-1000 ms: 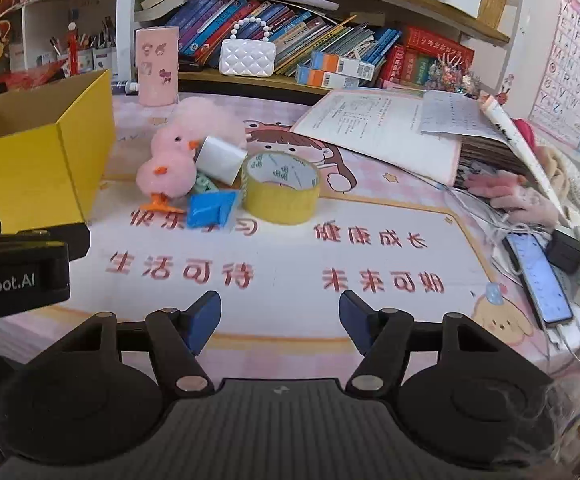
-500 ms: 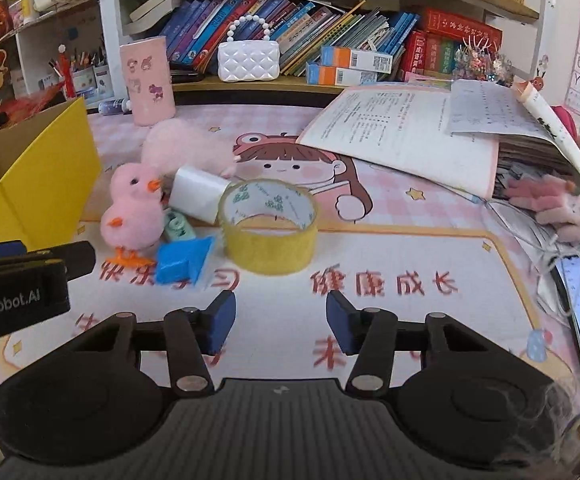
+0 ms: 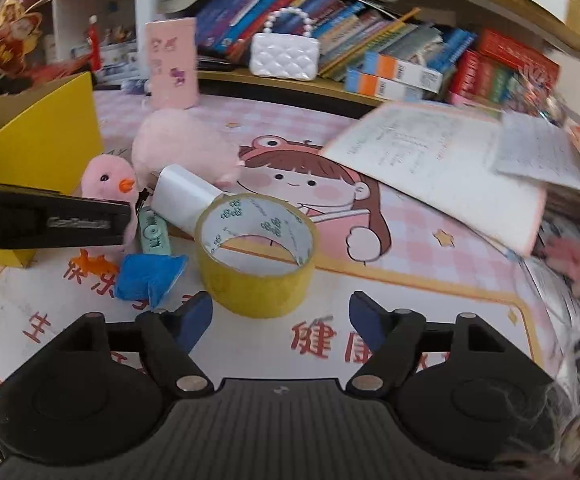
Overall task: Organize objects
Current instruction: 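Grasp the pink plush chick with the left tool while the right tool grasps the yellow tape roll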
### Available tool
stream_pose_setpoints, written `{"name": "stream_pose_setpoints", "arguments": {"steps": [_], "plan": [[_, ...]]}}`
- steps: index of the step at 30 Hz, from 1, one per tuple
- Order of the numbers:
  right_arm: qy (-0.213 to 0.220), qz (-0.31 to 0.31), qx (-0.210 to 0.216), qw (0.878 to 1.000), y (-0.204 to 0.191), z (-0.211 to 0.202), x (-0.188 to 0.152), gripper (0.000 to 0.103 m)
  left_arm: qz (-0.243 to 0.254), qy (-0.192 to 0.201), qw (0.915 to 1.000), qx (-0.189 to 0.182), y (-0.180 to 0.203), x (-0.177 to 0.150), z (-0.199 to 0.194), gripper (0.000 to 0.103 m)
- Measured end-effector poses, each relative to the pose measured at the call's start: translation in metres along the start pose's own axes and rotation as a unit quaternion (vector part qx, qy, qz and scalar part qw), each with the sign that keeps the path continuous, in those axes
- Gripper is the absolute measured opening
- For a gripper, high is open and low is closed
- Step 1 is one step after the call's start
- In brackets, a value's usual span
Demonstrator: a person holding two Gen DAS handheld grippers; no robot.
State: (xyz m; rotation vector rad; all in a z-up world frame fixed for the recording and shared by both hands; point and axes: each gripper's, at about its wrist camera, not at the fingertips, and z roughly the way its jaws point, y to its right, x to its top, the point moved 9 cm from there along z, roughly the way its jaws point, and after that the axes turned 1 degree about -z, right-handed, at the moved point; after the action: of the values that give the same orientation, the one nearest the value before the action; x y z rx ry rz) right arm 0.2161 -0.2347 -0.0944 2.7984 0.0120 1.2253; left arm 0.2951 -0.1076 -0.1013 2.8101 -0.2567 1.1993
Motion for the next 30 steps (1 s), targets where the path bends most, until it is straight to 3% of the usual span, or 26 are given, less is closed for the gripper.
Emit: {"name": "stream_pose_setpoints", "arguments": {"steps": [2, 5, 10, 19, 24, 30], "plan": [[0.001, -0.002, 0.003, 1.000, 0.001, 0.005, 0.003, 0.078, -0.001, 0.000, 1.0000, -0.003, -0.001, 0.001, 0.002, 0.058], [-0.003, 0.002, 0.020, 1.000, 0.000, 0.018, 0.005, 0.083, 0.000, 0.006, 0.9999, -0.009, -0.001, 0.007, -0.011, 0.043], [-0.006, -0.002, 0.027, 1.000, -0.002, 0.040, 0.013, 0.089, -0.022, 0.040, 0.9984, -0.032, -0.005, 0.018, -0.054, 0.042], [-0.014, -0.011, 0.042, 0.999, -0.010, 0.063, 0.026, 0.085, -0.046, 0.037, 0.9959, -0.068, -0.006, 0.004, -0.077, 0.042], [-0.016, -0.004, 0.038, 0.999, -0.008, 0.060, 0.026, 0.084, -0.041, 0.028, 0.9951, -0.086, -0.008, -0.001, -0.084, 0.042], [0.003, 0.046, 0.001, 0.999, 0.005, 0.025, 0.020, 0.084, -0.028, 0.041, 0.9906, -0.127, -0.007, -0.001, -0.100, 0.042]]}}
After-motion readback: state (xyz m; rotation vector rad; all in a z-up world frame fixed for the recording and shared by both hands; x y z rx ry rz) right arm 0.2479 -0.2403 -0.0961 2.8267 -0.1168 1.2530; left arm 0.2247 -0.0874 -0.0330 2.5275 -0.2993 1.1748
